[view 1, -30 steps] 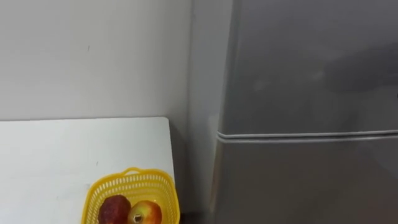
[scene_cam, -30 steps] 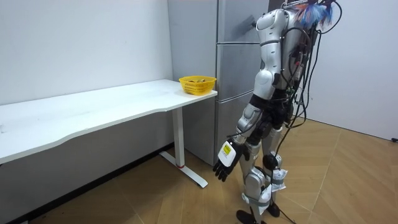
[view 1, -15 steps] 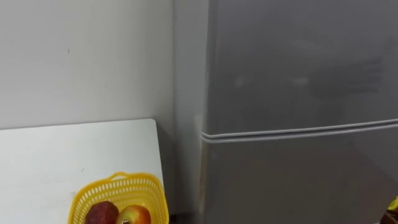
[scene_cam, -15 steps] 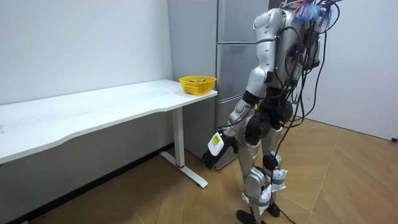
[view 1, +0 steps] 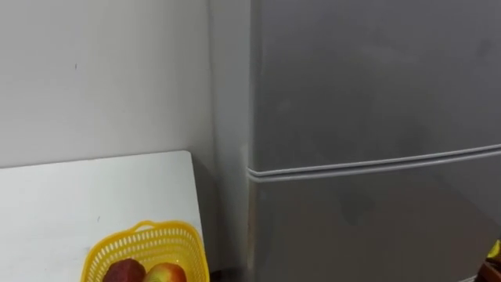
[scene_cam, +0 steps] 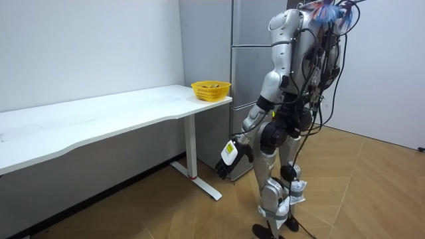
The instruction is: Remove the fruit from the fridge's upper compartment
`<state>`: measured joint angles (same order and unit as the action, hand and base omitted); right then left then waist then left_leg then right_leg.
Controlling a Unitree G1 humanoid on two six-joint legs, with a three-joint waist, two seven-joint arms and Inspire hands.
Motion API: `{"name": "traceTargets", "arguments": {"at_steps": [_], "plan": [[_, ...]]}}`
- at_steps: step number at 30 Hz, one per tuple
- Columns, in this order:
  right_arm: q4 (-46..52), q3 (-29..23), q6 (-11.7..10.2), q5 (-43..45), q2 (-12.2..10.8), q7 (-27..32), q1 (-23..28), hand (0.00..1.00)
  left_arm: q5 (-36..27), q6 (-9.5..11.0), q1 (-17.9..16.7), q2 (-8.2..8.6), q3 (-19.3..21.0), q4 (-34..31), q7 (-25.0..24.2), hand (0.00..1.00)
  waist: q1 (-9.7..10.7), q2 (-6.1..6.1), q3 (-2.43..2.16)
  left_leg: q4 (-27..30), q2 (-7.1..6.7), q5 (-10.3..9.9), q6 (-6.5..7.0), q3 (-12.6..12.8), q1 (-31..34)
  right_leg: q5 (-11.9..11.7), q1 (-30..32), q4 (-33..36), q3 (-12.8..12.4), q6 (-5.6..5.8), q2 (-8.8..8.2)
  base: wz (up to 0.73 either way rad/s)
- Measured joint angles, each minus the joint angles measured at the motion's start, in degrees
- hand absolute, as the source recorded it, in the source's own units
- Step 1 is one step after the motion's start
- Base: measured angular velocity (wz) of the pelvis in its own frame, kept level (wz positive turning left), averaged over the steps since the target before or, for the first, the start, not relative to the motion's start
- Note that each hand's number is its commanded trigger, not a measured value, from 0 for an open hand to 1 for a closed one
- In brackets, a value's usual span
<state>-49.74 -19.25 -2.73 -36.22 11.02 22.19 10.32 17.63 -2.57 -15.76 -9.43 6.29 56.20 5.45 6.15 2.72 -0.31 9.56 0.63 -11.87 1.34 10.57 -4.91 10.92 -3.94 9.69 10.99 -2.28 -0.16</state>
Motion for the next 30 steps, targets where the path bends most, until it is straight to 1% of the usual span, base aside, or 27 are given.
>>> {"name": "traceTargets", "arguments": {"at_steps": [2,4,6,9,11,13,16,17,20,21,23,24,26,28,29,30], "plan": [[-4.0,0.2,0.8,0.5,-0.3,-1.9,-0.2,0.0,0.0,0.1,0.0,0.01,0.2,0.7,-0.1,0.0,-0.3,-0.11,0.06,0.0,-0.01,0.0,0.0,0.0,-0.4,0.0,-0.1,-0.1,0.0,-0.01,-0.01,0.02],[-9.6,0.2,1.0,2.8,-0.3,-4.1,-0.5,0.0,0.0,-0.1,-0.3,-0.05,0.6,2.0,-0.6,0.0,-0.5,-0.21,0.02,0.0,-0.05,0.0,-0.01,-0.1,-0.7,0.2,-0.4,0.1,0.0,0.02,-0.05,0.0],[-12.9,0.3,1.1,3.6,-0.3,-5.2,-0.8,0.0,0.5,-0.2,-0.9,-0.06,0.6,2.3,-1.3,0.0,-0.6,-0.29,0.04,0.0,-0.08,0.0,-0.01,-0.4,-0.7,0.3,-0.4,0.1,0.1,0.01,-0.06,0.04],[-18.0,1.2,1.7,5.6,-0.3,-7.6,-0.9,0.0,0.6,-1.3,-1.3,-0.05,0.6,2.4,-2.5,0.0,-0.9,-0.38,0.1,0.0,-0.08,0.0,-0.01,-0.8,-0.6,0.3,-0.4,0.1,0.4,-0.01,-0.05,0.05],[-20.7,1.8,2.3,6.3,-0.3,-9.4,-0.9,0.0,0.7,-1.5,-1.5,-0.05,0.6,3.1,-2.9,0.0,-0.9,-0.41,0.15,0.0,-0.17,0.0,0.0,-1.4,-0.7,0.3,-0.9,-0.1,0.8,0.0,-0.09,0.12],[-23.8,1.9,3.1,6.6,-0.4,-11.2,-1.1,0.0,1.1,-2.3,-1.4,0.01,0.6,3.4,-3.6,0.0,-1.2,-0.47,0.14,0.2,-0.29,0.0,0.0,-1.8,-0.9,0.3,-1.3,-0.2,1.3,0.04,-0.24,0.11],[-26.1,2.3,4.1,7.8,-1.2,-11.8,-1.5,0.0,2.9,-3.3,-1.3,0.14,0.6,3.5,-3.7,0.0,-1.6,-0.49,0.17,0.3,-0.3,0.0,0.01,-1.9,-0.9,0.3,-1.4,-0.2,1.7,0.05,-0.29,0.07],[-26.4,2.3,4.2,8.0,-1.4,-11.9,-1.5,0.0,3.2,-3.5,-1.3,0.18,0.6,3.5,-3.7,0.0,-1.7,-0.52,0.19,0.3,-0.3,0.0,0.01,-1.9,-0.9,0.3,-1.5,-0.2,1.7,0.05,-0.29,0.04],[-26.6,2.4,4.9,9.0,-2.2,-13.3,-1.4,0.0,4.6,-4.7,-1.3,0.5,0.6,3.5,-3.9,0.0,-1.7,-0.74,0.24,0.3,-0.4,0.0,0.03,-2.7,-1.4,0.3,-2.2,-0.5,2.1,0.07,-0.31,0.07],[-26.8,3.0,5.3,9.5,-2.4,-14.0,-1.6,0.0,5.5,-4.9,-1.2,0.8,0.6,3.5,-3.9,0.0,-1.8,-0.87,0.29,0.3,-0.4,0.0,0.05,-2.8,-1.4,0.3,-2.3,-0.7,2.3,0.08,-0.3,0.05],[-27.3,5.5,5.4,10.7,-2.3,-15.4,-1.7,0.0,5.6,-5.2,-1.1,1.36,0.6,3.6,-4.1,0.0,-2.0,-1.29,0.26,0.3,-0.4,-0.1,0.09,-2.8,-1.4,0.3,-2.3,-0.7,2.3,0.09,-0.3,0.02],[-27.6,7.0,5.4,11.7,-2.3,-15.9,-1.8,0.0,5.6,-5.7,-1.1,1.67,0.6,3.6,-4.6,0.0,-2.1,-1.54,0.29,0.2,-0.4,-0.1,0.1,-2.8,-1.4,0.3,-2.3,-0.7,2.3,0.09,-0.3,0.0],[-28.1,8.8,6.3,13.3,-2.3,-16.4,-2.4,0.0,5.6,-6.3,-1.1,1.94,0.3,3.7,-5.2,0.0,-2.1,-1.78,0.34,0.1,-0.41,-0.1,0.1,-2.8,-1.6,0.3,-2.4,-0.7,2.3,0.09,-0.3,0.0],[-28.2,11.2,7.3,18.6,-2.2,-17.6,-2.8,0.0,5.9,-7.1,-0.8,1.98,-0.4,3.7,-6.2,0.0,-2.2,-1.87,0.35,0.1,-0.41,-0.1,0.09,-2.9,-1.6,0.3,-2.5,-0.7,2.3,0.09,-0.29,0.0],[-28.2,11.5,7.6,20.3,-2.2,-17.9,-2.9,0.0,6.3,-7.3,-0.9,1.99,-0.7,3.7,-6.3,0.0,-2.2,-1.88,0.35,0.0,-0.42,-0.1,0.09,-2.9,-1.6,0.3,-2.4,-0.7,2.3,0.09,-0.29,0.0],[-28.4,12.0,8.0,23.8,-2.2,-18.2,-3.3,0.0,6.9,-7.5,-1.0,2.02,-0.9,3.7,-6.5,0.0,-2.2,-1.88,0.35,0.0,-0.44,-0.1,0.09,-2.9,-1.6,0.3,-2.4,-0.7,2.3,0.1,-0.3,0.0]]}}
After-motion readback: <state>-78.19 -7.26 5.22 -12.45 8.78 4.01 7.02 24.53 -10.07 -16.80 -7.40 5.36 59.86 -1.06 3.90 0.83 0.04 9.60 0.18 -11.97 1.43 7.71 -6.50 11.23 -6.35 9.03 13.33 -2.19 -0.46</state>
